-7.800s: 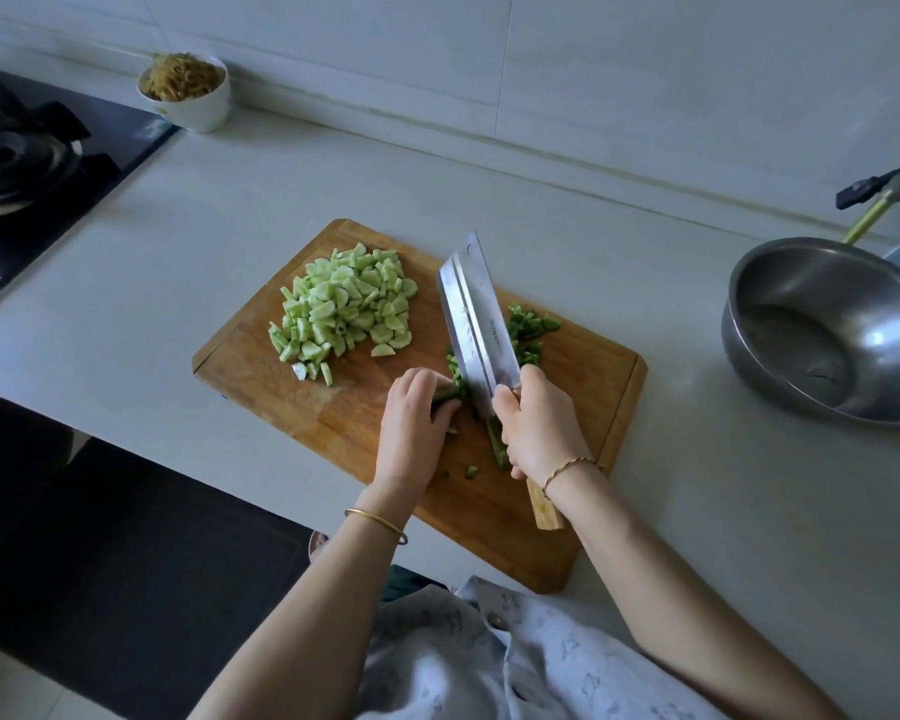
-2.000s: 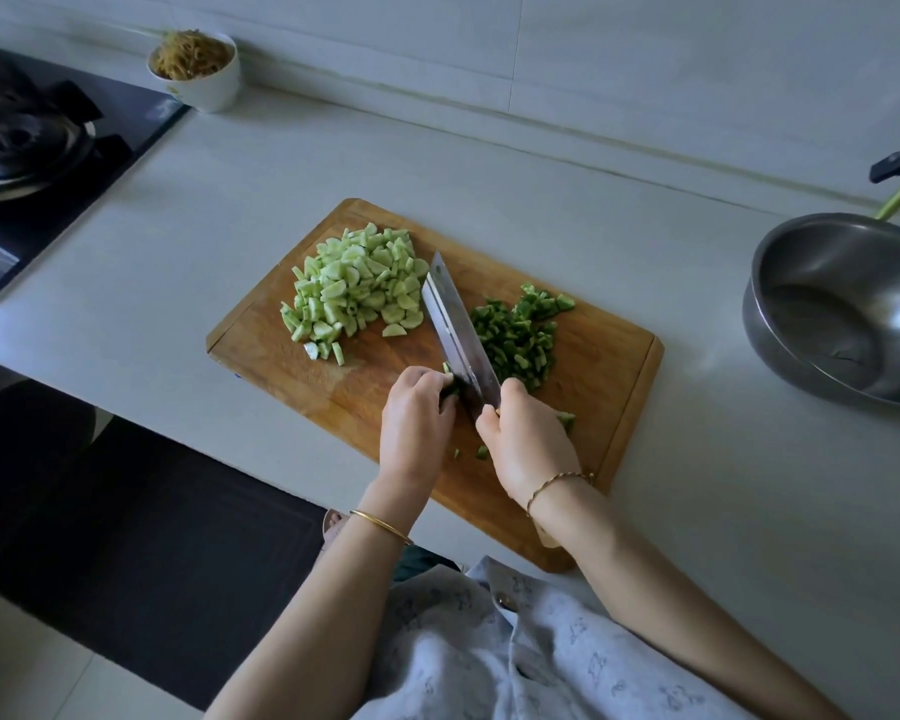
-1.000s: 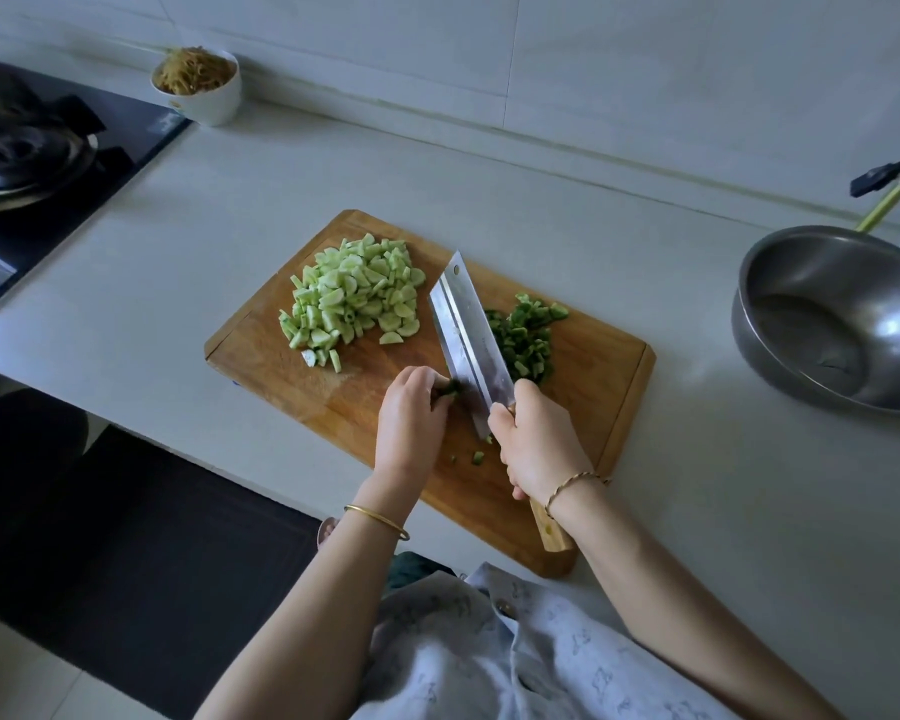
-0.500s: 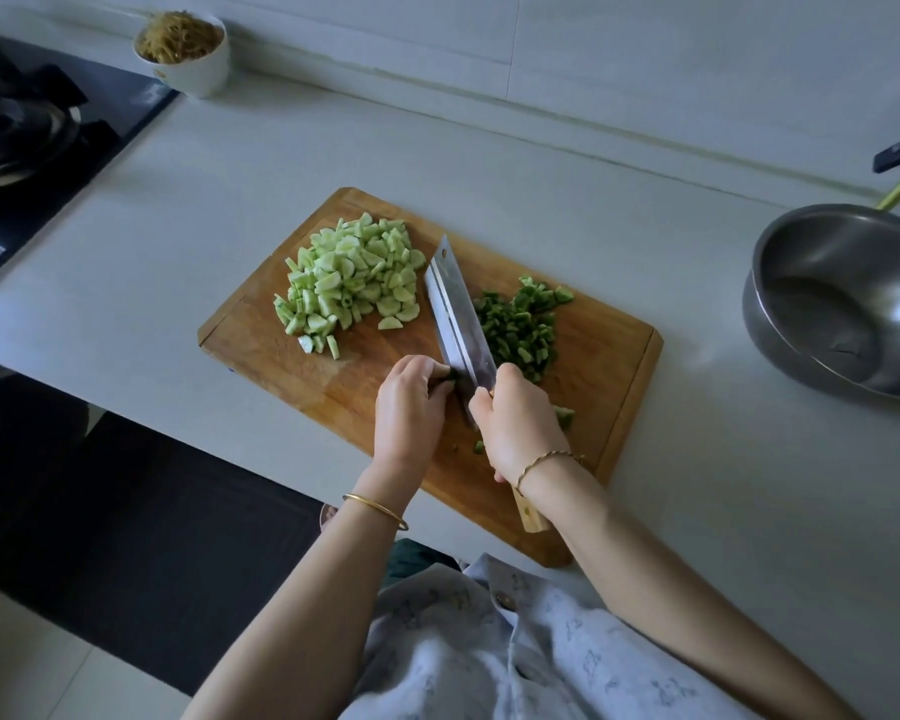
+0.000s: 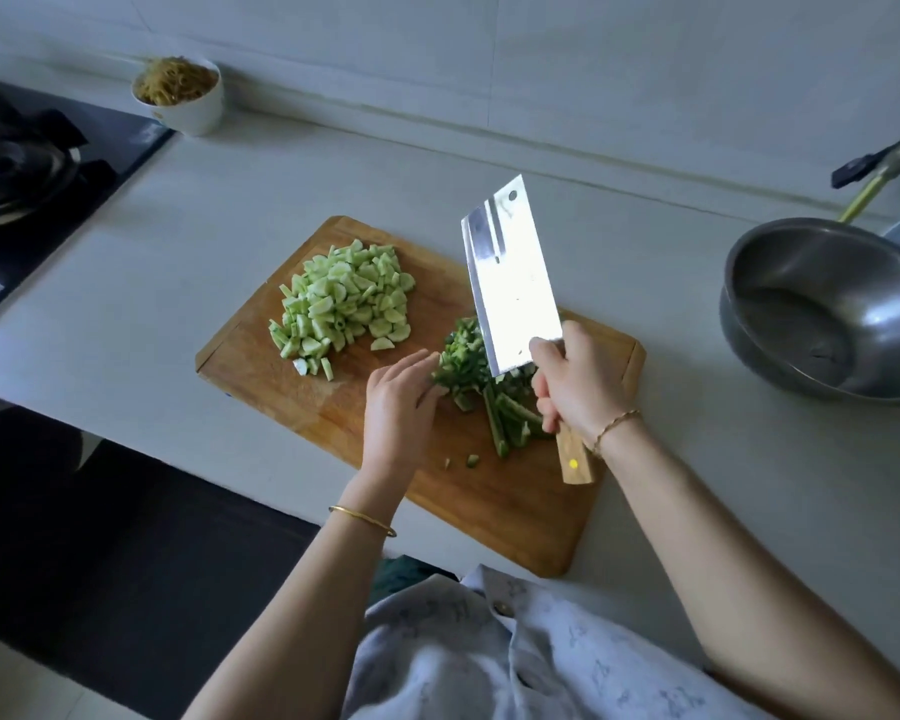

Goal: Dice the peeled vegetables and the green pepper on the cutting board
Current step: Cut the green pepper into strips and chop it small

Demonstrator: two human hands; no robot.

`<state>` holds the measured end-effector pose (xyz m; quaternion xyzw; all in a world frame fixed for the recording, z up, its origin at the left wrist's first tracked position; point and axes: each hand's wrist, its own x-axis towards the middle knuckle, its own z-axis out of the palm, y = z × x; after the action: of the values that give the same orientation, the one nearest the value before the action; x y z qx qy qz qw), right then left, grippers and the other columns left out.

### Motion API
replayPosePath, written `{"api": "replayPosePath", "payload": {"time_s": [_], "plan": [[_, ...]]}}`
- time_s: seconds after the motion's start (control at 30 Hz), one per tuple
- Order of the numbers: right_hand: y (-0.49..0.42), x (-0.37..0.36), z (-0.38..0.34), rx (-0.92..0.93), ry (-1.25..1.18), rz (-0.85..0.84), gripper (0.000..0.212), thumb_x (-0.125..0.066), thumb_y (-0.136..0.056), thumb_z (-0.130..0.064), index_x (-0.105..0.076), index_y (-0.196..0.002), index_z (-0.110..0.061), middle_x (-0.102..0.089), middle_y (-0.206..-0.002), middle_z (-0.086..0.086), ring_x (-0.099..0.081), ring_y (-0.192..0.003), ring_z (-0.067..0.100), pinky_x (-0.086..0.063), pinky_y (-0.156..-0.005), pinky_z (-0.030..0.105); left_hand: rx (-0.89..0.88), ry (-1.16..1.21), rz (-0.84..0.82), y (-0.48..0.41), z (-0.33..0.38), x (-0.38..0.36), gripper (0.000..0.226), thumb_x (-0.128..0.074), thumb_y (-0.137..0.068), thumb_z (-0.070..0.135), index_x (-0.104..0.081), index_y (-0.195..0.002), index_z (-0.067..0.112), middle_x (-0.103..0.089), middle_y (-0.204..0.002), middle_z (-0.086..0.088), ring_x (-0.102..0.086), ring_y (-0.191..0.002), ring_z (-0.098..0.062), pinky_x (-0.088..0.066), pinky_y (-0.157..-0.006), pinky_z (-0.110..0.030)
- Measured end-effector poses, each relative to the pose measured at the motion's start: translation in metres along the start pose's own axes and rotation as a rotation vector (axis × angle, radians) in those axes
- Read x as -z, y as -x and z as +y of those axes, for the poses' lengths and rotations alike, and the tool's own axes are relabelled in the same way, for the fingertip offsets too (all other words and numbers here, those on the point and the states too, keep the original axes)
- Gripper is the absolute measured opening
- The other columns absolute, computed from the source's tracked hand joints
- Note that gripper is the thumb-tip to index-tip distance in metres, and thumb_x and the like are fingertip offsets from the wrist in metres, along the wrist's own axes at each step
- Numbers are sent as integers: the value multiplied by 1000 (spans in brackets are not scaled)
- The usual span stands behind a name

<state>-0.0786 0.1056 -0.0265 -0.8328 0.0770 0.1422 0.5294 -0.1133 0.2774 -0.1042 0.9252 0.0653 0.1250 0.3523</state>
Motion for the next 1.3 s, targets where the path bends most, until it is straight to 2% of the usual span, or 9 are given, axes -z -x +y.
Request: {"api": "replayPosePath", "payload": {"time_s": [0.07,0.13,0.3,0.6,0.8,0.9,1.0,1.13,1.3], "plan": [[2,4,2,11,-41,8,24,-43,-98,-19,-38,-76,-15,-49,-58,6,-40,-31,15,-33,-34,20,52,52,2,8,4,9,34,-70,-83,10,-66,-117,13,-60,-117,-6,-56,-98,-13,-47,-88,-25],[4,5,5,18,-87,30,25,-45,-97,-18,-37,-74,-14,-48,-55,4,-40,-30,16,-33,-35,21,153,13,-135,16,10,16,31,-70,-84,27,-64,-113,17,-52,-110,1,-50,-83,-7,-43,-72,-18],[8,8,12,16,-174,57,28,-46,-96,-16,-35,-70,-15,-46,-53,4,-37,-31,17,-35,-36,22,120,-269,-482,33,28,12,45,-70,-81,40,-54,-120,24,-40,-103,4,-51,-84,-17,-49,-68,-30],[8,18,24,-4,-215,46,27,-45,-95,-17,-33,-72,-15,-44,-53,3,-35,-32,16,-36,-40,26,44,-204,-259,22,28,-3,6,-58,-90,12,-56,-90,7,-47,-91,-3,-52,-77,-23,-41,-61,-29],[6,27,18,14,-226,76,28,-46,-94,-13,-33,-70,-13,-44,-54,6,-34,-32,15,-35,-36,22,119,52,-94,8,25,-4,31,-56,-89,3,-58,-120,9,-55,-119,-6,-58,-102,-19,-50,-87,-27],[6,29,17,16,-219,67,28,-46,-95,-12,-35,-69,-14,-44,-54,7,-33,-31,14,-35,-35,21,131,11,-40,11,31,0,28,-56,-91,6,-60,-118,10,-56,-119,-4,-57,-97,-16,-47,-79,-23],[6,30,19,24,-199,57,26,-46,-96,-14,-37,-71,-13,-45,-55,7,-35,-32,14,-36,-35,22,192,-40,-70,17,49,-5,11,-57,-92,19,-58,-98,10,-58,-98,-3,-52,-78,-13,-42,-63,-24],[7,32,23,32,-183,53,23,-46,-96,-16,-40,-75,-11,-46,-55,6,-36,-32,14,-38,-36,23,374,-259,-255,16,77,-24,42,-56,-89,50,-37,-92,13,-51,-82,1,-53,-67,-20,-37,-50,-30],[6,36,28,18,-185,53,17,-46,-95,-15,-41,-81,-8,-45,-55,6,-34,-32,14,-35,-35,22,335,-450,-288,16,91,-32,59,-62,-85,52,-34,-116,9,-51,-96,-1,-56,-81,-21,-36,-57,-30]]}}
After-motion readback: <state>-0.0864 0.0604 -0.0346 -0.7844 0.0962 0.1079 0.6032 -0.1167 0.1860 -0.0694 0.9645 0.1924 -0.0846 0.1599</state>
